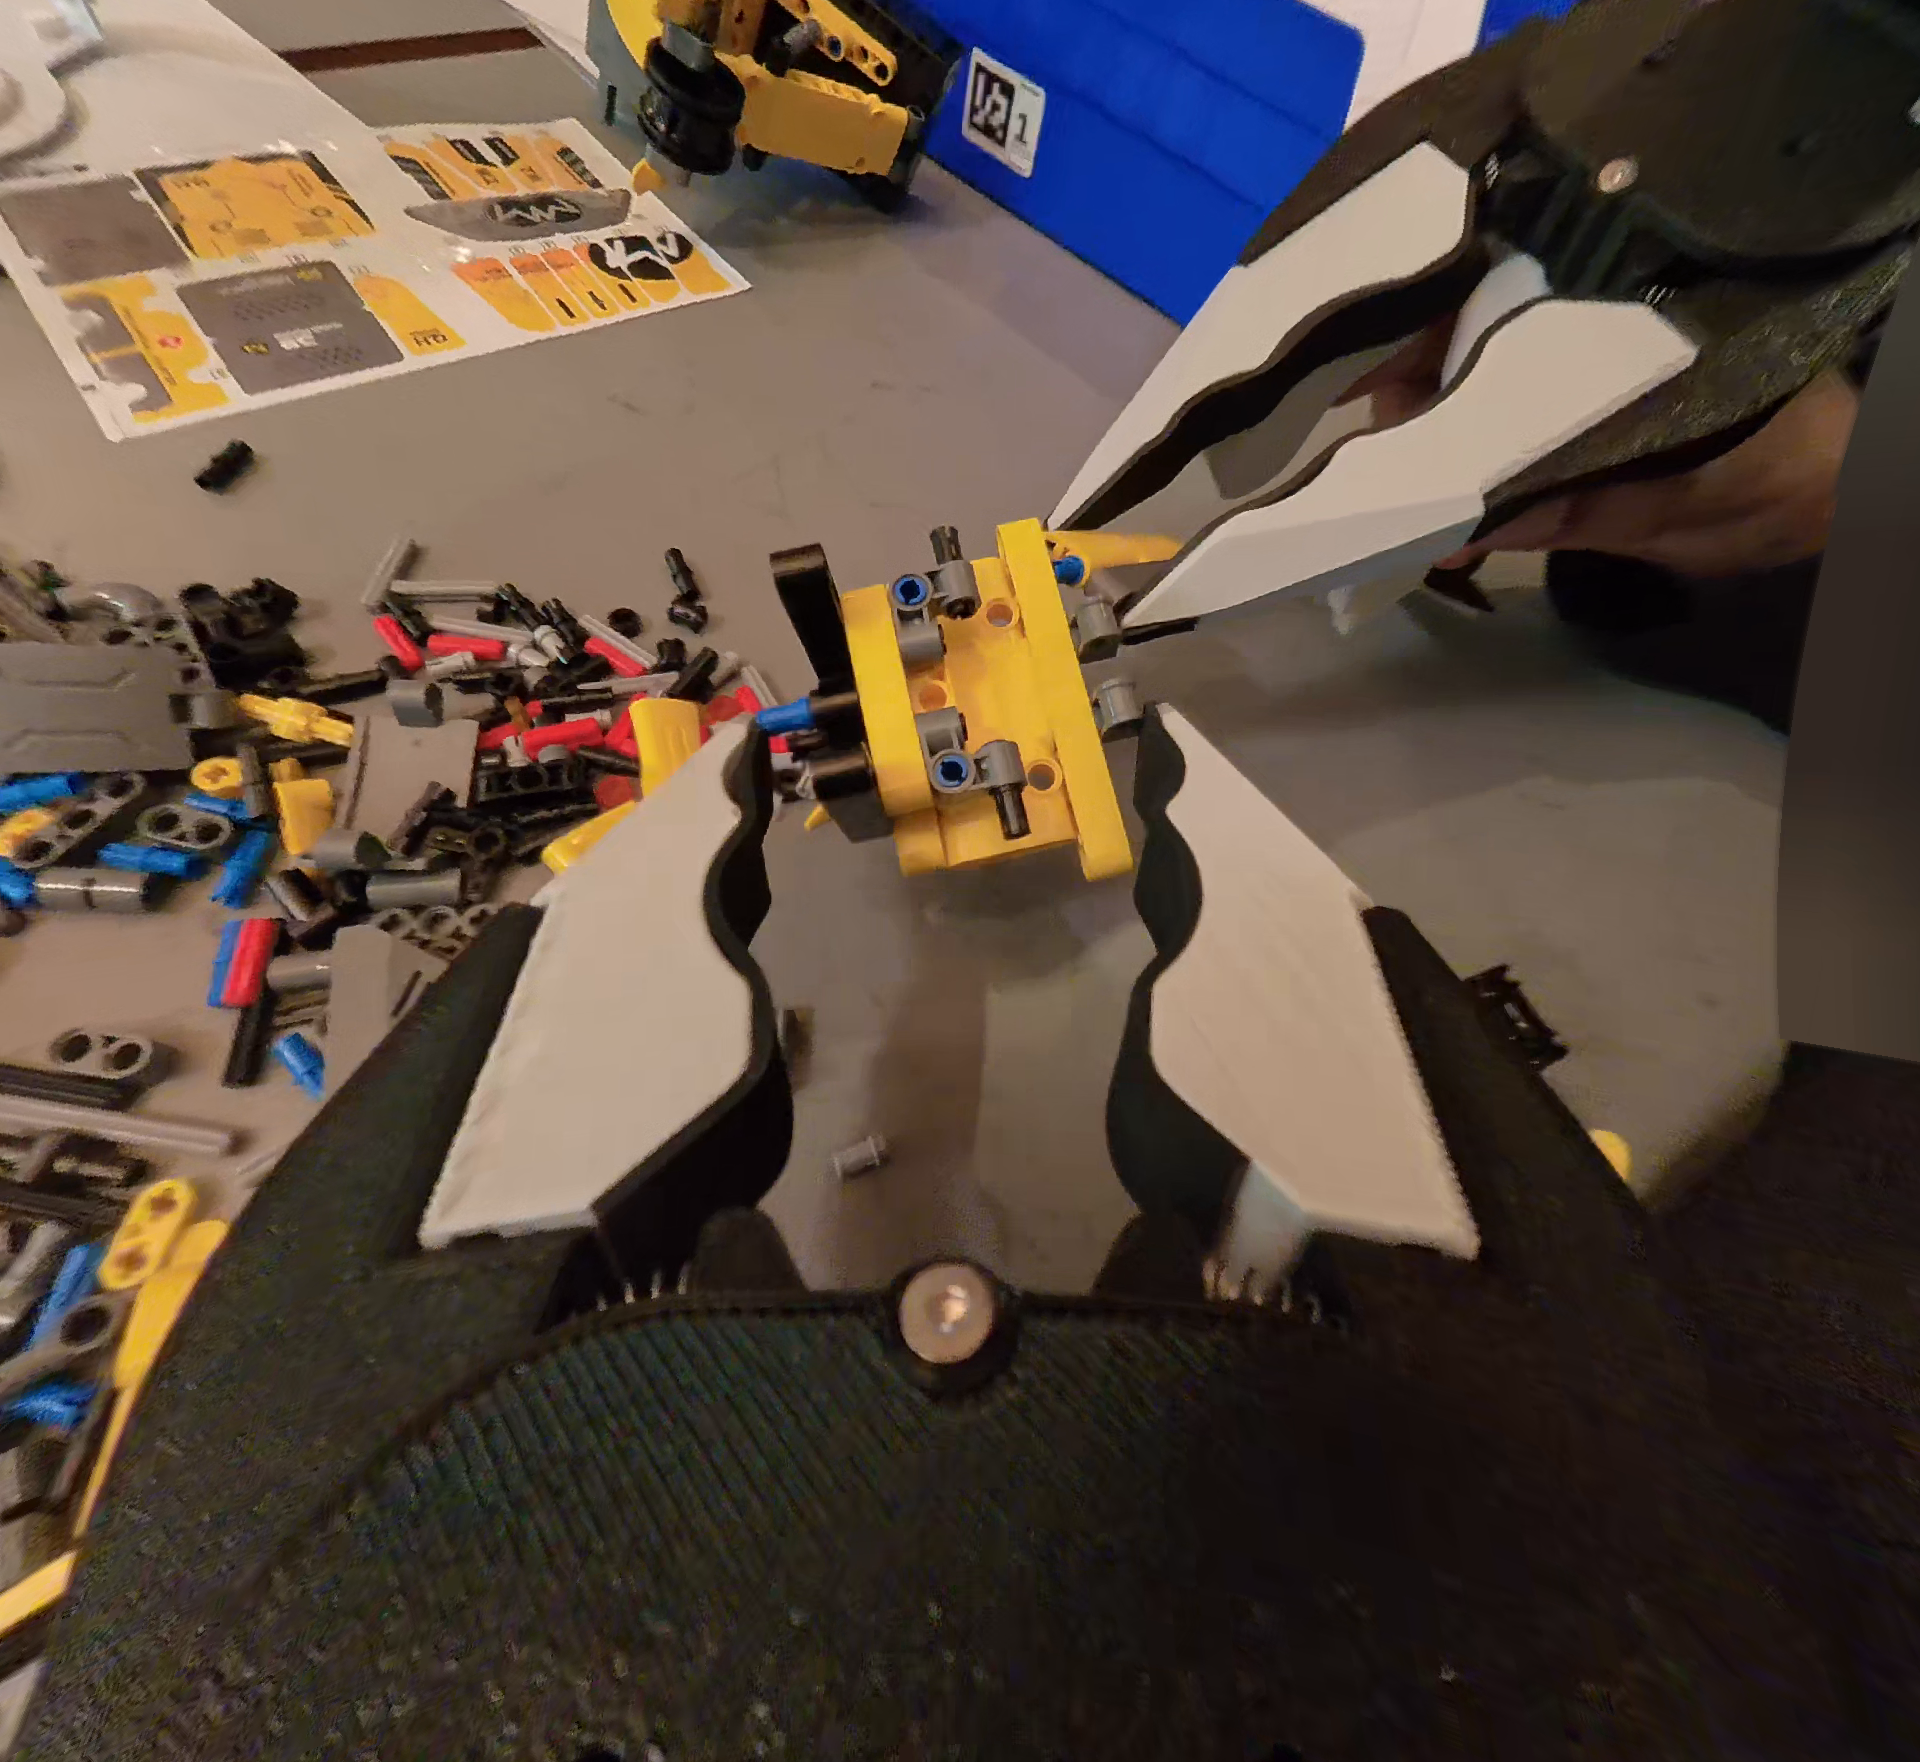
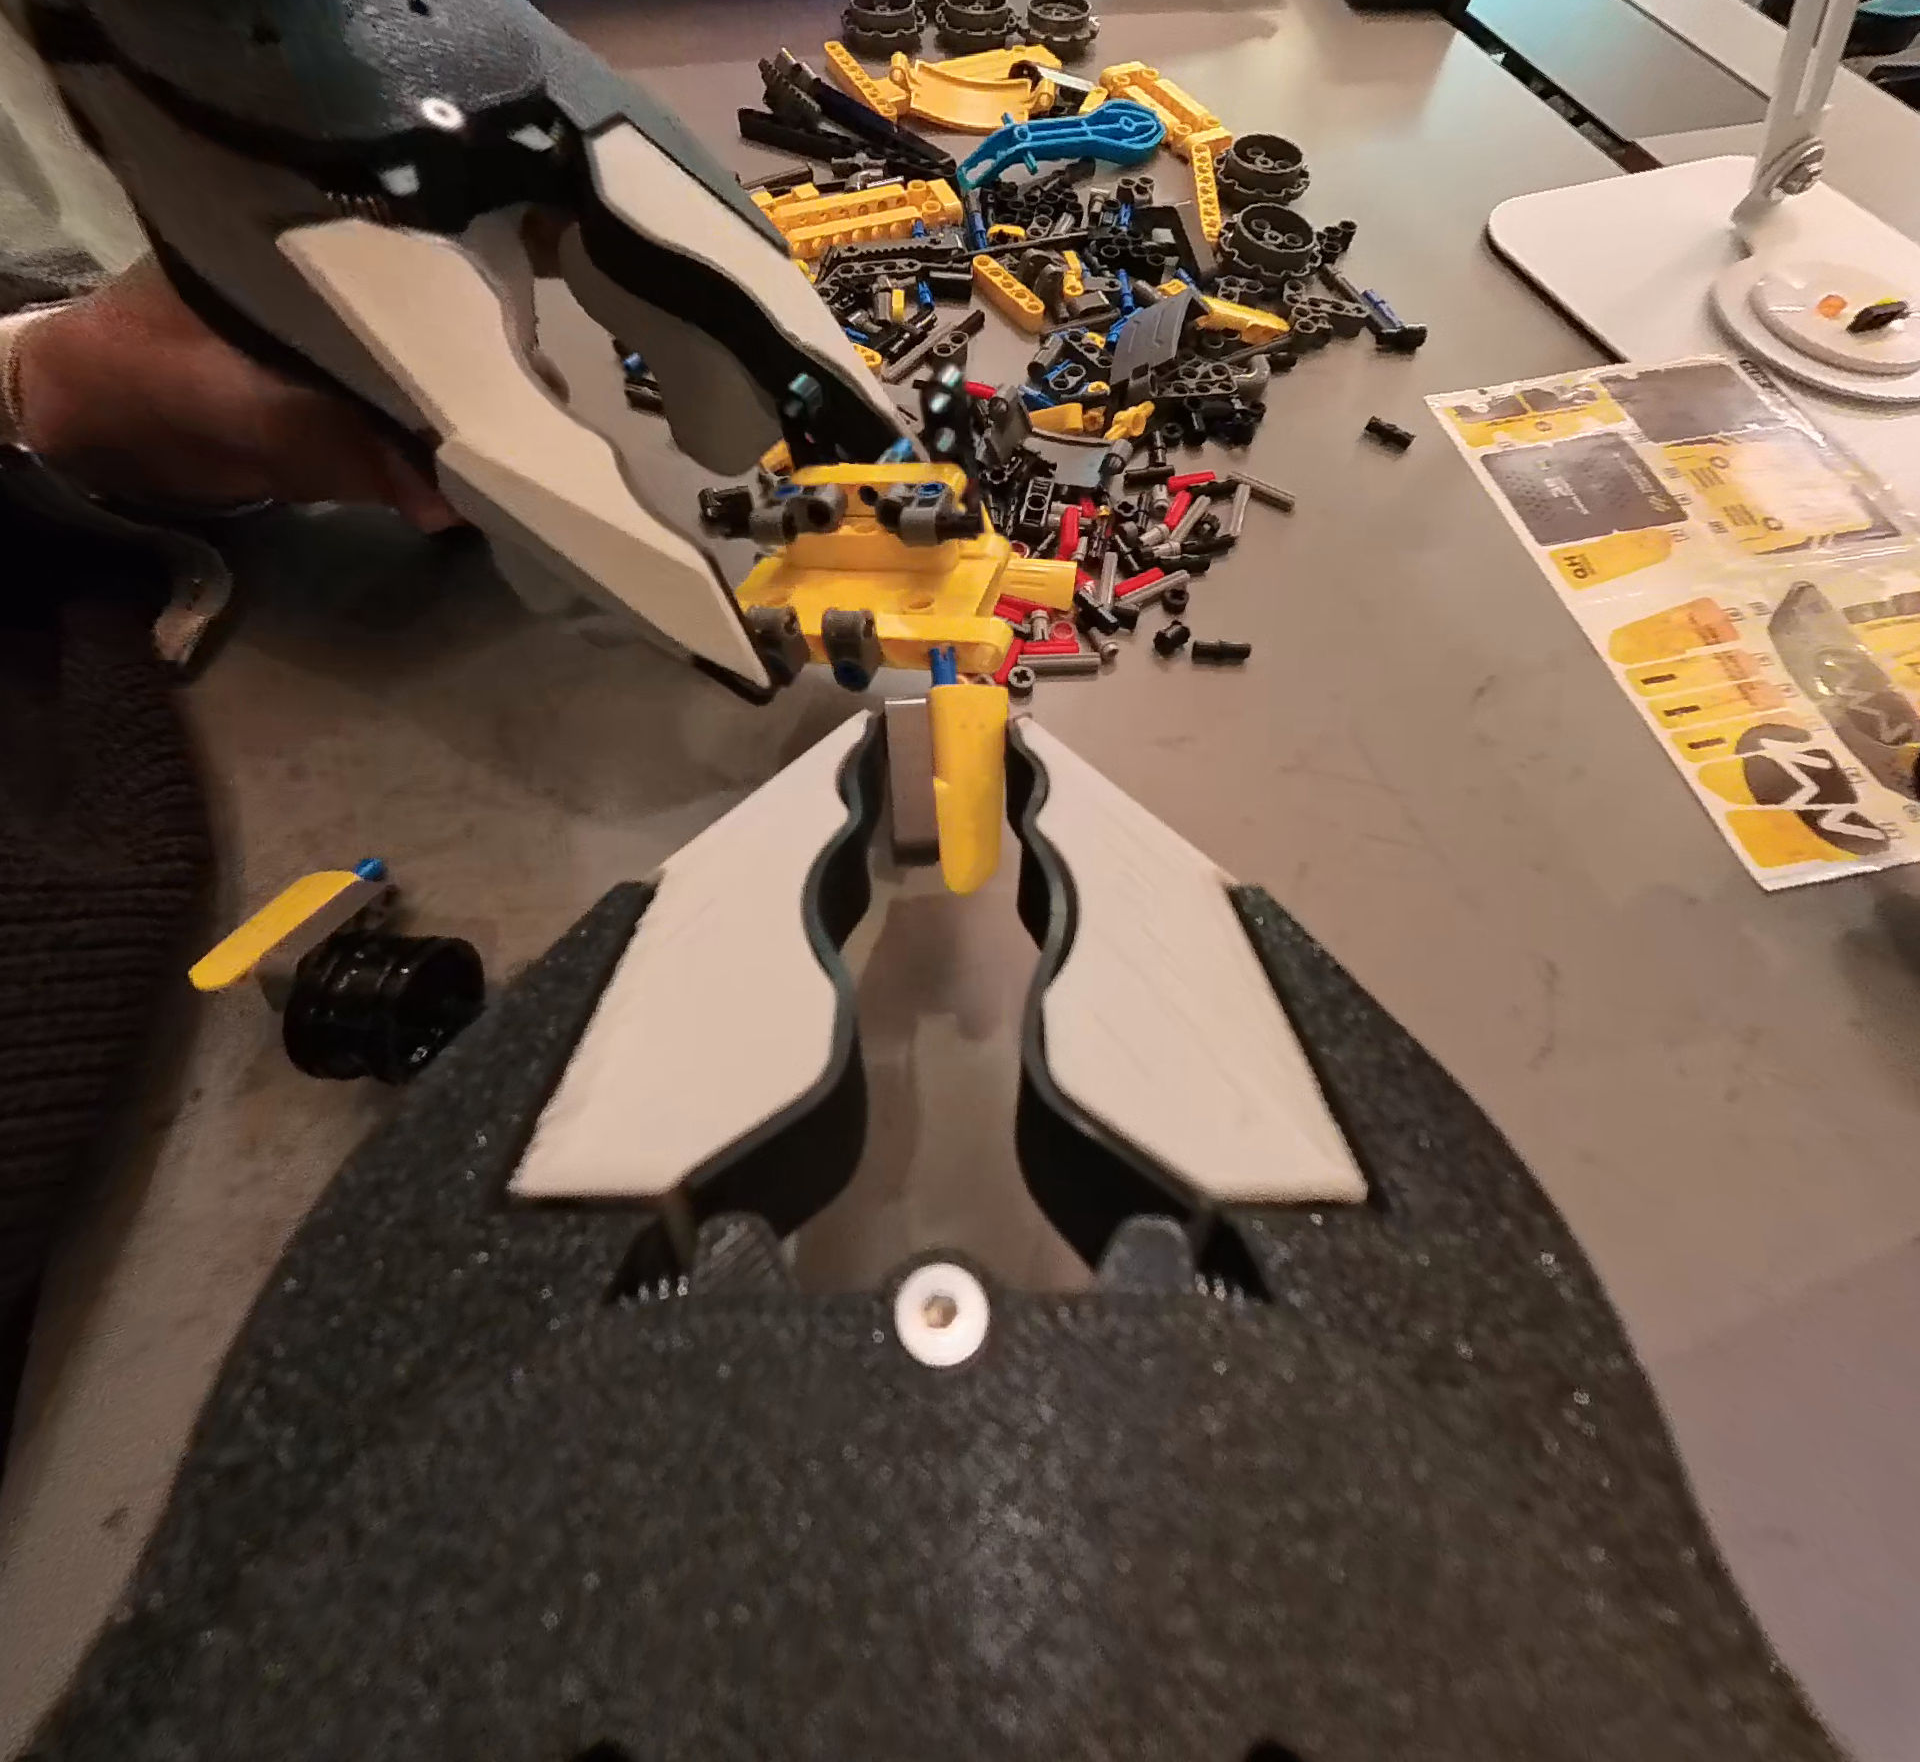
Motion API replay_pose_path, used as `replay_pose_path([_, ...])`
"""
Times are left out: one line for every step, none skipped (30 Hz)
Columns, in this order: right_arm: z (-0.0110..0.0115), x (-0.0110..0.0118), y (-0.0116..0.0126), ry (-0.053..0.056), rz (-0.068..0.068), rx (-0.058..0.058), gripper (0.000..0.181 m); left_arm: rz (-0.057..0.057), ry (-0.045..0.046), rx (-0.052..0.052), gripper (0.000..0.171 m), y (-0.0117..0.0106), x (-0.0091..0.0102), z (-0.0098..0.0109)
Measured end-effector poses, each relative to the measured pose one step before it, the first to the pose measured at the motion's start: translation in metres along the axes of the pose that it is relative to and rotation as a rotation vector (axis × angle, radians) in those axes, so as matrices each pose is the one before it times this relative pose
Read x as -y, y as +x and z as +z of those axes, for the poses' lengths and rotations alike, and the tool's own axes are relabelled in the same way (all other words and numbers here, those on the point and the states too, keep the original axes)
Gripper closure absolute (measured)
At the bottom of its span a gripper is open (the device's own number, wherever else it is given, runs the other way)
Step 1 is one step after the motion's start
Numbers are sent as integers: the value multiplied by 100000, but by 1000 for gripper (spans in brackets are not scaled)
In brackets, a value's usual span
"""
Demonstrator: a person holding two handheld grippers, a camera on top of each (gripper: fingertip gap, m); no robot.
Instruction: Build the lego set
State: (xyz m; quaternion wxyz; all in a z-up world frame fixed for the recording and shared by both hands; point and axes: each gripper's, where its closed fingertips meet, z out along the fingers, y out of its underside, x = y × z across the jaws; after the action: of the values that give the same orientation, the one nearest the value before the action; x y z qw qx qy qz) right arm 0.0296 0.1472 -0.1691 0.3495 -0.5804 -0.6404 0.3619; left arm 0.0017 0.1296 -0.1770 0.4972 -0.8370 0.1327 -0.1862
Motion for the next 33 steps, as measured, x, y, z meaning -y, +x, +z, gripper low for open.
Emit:
replay_pose_path([52, -109, 24, -552, 646, 100, 159, 3382, -884, 2665, 103, -93, -110, 56])
replay_pose_path([93, -221, 19, -1005, 716, 256, 159, 3300, -1401, 2673, 104, -91, -178, 88])
replay_pose_path([136, -320, -1, -1477, 803, 520, 159, 3082, -1896, 2341, 104, -73, -254, 132])
replay_pose_path([194, -441, -17, -2178, 1027, 793, 159, 2662, -2141, 1793, 104, -21, -308, 134])
replay_pose_path([234, -521, -35, -2661, 1128, 930, 159, 1746, -2468, 1022, 104, 41, -361, 162])
replay_pose_path([251, -491, -38, -2299, 1123, 837, 159, 980, -2307, 570, 103, 68, -355, 181])
replay_pose_path([265, -469, -39, -2127, 1213, 763, 159, 584, -2584, 302, 104, 61, -380, 185])
replay_pose_path([268, -402, -27, -1894, 1193, 572, 159, 227, -2523, 158, 103, 64, -360, 192])
replay_pose_path([246, -354, -5, -1604, 892, 280, 159, 125, -2077, 326, 103, 36, -293, 168])
replay_pose_path([221, -265, 21, -1207, 558, -127, 159, -27, -1842, 510, 103, 11, -246, 146])
replay_pose_path([216, -262, 21, -1261, 425, -345, 159, -201, -1556, 432, 103, 8, -201, 151])
replay_pose_path([222, -275, 12, -1474, 71, -455, 159, -410, -1659, 160, 104, 26, -215, 155])
replay_pose_path([136, -121, 14, -1060, -309, -740, 159, -272, -1729, 110, 104, 11, -232, 167])
replay_pose_path([0, 37, 87, -86, -453, -1332, 159, -1, -884, 719, 104, -75, -107, 93])
replay_pose_path([4, 6, 13, -55, -106, -755, 159, -51, -147, 225, 104, -7, -16, 25])
replay_pose_path([7, 1, -35, -93, 787, 4, 160, 30, -77, 69, 104, 3, 1, 7])
replay_pose_path([5, -9, -2, -69, 755, 71, 159, 54, -152, 140, 104, 5, -28, 10])
replay_pose_path([4, -3, 1, -176, 695, 218, 160, 60, -181, 126, 104, 3, -26, 15])
replay_pose_path([22, 8, 6, -248, 582, 180, 160, -13, -11, -3, 104, 2, -9, 6])
replay_pose_path([9, 23, 18, -188, 329, -154, 160, -443, -169, -165, 104, -19, -24, 21])
replay_pose_path([15, 28, 41, -282, -62, -619, 160, -621, -209, -312, 104, -22, -24, 24])
replay_pose_path([21, 45, 43, -391, -444, -1164, 160, -592, -153, -300, 104, -22, -22, 21])
replay_pose_path([25, 30, 71, -442, -862, -1647, 160, -451, -231, -86, 105, -30, -31, 16])
replay_pose_path([33, 25, 195, -539, -1120, -2616, 160, -233, -270, 159, 105, -39, -40, 24])
replay_pose_path([39, -122, 624, -1383, -1842, -5331, 160, -85, 714, -238, 113, 46, 60, -128])
replay_pose_path([101, -340, 622, -2442, -3526, -4765, 160, 646, 2438, -2999, 123, 501, 273, -246])
replay_pose_path([21, 9, -16, -216, 660, 485, 160, 66, -1331, 203, 122, 59, -211, 78])
replay_pose_path([5, -27, -39, 111, 820, 1580, 160, 99, 4, 27, 122, 2, 4, -10])
replay_pose_path([42, -18, -9, 519, 1473, 1461, 160, -987, 45, -577, 122, -42, 13, 22])
replay_pose_path([18, 2, -19, 331, 539, 1153, 160, -988, 322, -771, 122, -25, 67, -6])
replay_pose_path([22, 35, -81, 290, -2217, 827, 160, -876, 104, -753, 122, -22, 12, -7])
replay_pose_path([14, 57, -90, 588, -4538, 188, 160, -828, 229, -787, 122, 9, 24, -21])
replay_pose_path([3, 41, -44, 601, -3720, -1, 160, -777, -1, -888, 122, 21, 0, -15])
